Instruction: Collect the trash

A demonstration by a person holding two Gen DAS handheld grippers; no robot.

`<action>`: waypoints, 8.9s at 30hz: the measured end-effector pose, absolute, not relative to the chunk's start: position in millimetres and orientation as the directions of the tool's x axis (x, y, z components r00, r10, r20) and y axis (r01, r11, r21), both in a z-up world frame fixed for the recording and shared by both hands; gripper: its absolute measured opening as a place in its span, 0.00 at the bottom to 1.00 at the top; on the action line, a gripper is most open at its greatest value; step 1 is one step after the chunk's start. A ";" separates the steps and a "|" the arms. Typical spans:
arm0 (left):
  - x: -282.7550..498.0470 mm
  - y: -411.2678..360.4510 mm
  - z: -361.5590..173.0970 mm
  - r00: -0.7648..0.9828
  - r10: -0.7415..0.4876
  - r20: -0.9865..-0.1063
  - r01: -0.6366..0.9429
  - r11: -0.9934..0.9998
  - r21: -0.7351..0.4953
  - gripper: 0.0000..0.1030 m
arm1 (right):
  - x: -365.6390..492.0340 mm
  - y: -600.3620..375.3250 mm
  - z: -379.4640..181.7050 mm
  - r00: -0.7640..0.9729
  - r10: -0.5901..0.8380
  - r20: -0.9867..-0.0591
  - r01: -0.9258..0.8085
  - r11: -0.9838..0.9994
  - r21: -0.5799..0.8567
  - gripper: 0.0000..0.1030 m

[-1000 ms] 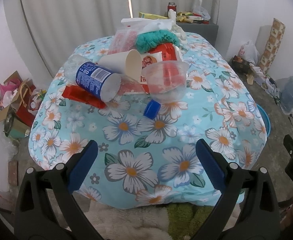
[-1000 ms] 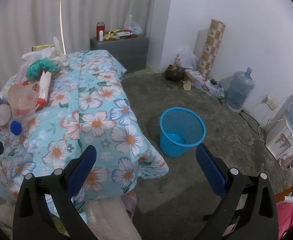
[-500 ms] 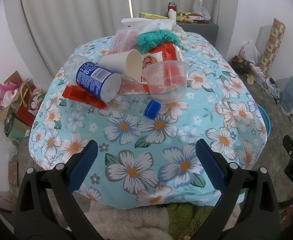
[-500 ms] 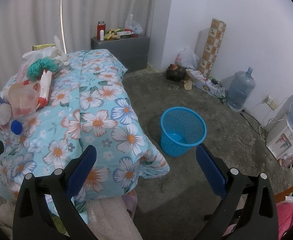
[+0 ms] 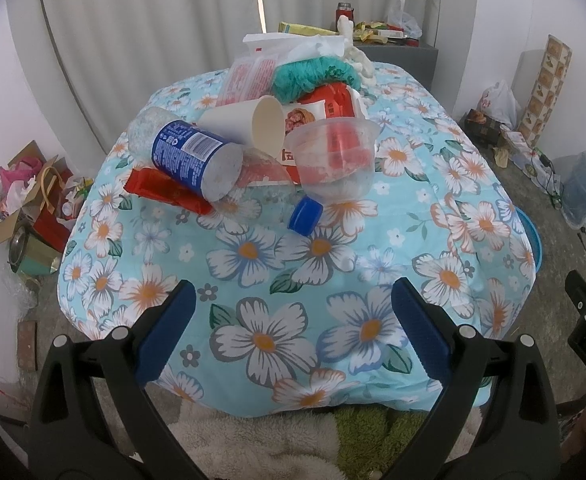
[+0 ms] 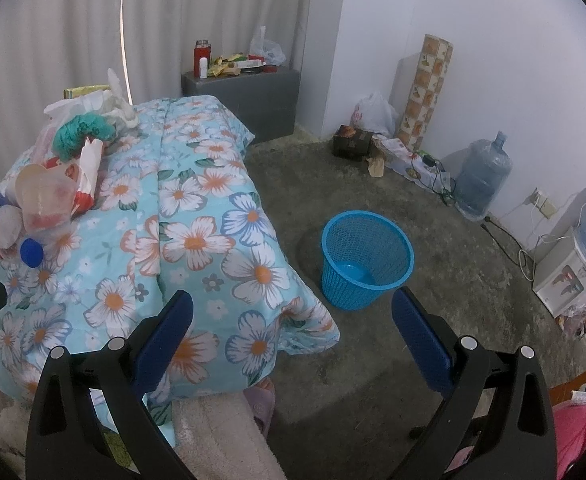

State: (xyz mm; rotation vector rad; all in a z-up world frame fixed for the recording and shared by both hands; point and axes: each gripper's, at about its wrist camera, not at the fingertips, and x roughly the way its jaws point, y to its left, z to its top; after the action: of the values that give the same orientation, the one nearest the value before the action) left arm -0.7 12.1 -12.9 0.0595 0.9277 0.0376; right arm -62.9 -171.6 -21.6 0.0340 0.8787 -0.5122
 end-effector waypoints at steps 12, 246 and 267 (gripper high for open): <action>-0.7 18.1 -20.4 0.591 0.057 -0.805 -0.007 0.998 0.065 0.91 | -60.5 -168.8 -24.8 0.534 -0.396 -0.747 0.433 0.887 -0.161 0.94; 199.0 153.3 36.9 0.830 -0.156 -0.536 0.149 0.987 -0.057 0.00 | 256.3 -55.7 70.6 0.694 0.280 -0.663 -0.421 0.905 -0.058 0.65; 201.3 164.3 33.5 0.822 -0.161 -0.547 0.142 0.987 -0.079 0.00 | 367.9 7.3 -10.9 0.404 0.120 -0.907 -0.764 0.590 -0.263 0.14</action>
State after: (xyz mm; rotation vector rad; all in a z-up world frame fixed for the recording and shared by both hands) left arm 201.3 164.3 33.5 -0.0351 0.5846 -0.1613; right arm 367.9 7.3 -10.9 -0.7572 1.0063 0.6303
